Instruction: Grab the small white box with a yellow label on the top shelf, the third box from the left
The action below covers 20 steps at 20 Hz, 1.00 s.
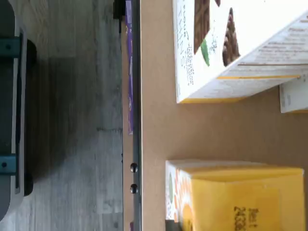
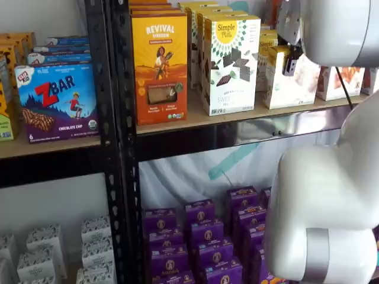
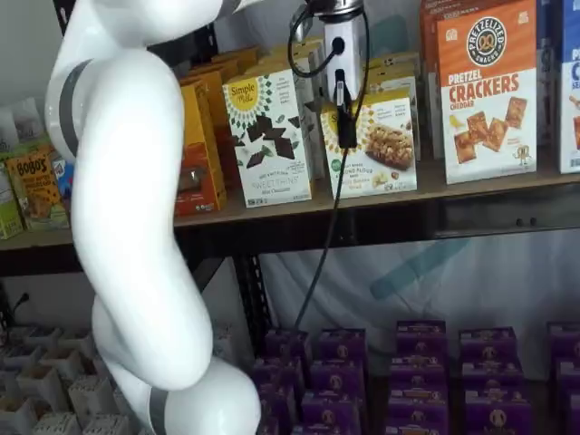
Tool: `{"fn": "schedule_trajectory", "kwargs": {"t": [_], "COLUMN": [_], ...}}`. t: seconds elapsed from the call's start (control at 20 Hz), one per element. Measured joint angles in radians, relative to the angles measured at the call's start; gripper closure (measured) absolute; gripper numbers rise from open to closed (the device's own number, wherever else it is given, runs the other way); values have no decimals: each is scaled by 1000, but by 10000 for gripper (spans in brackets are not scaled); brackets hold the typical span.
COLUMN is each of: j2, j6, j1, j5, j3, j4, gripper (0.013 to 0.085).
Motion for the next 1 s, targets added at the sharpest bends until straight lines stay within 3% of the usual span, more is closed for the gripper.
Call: {"fn": "schedule_trajectory", "kwargs": {"t": [0.1, 0.3, 0.75, 1.0], "j2": [1, 4, 0, -56], "j6": [-1, -2, -3, -11], "j1": [-1, -3, -11, -24], "j5": [3, 10, 73, 130], "j3": [-3, -9, -30, -3], "j4": [0, 0, 6, 4], "gripper": [570, 690, 690, 690]}}
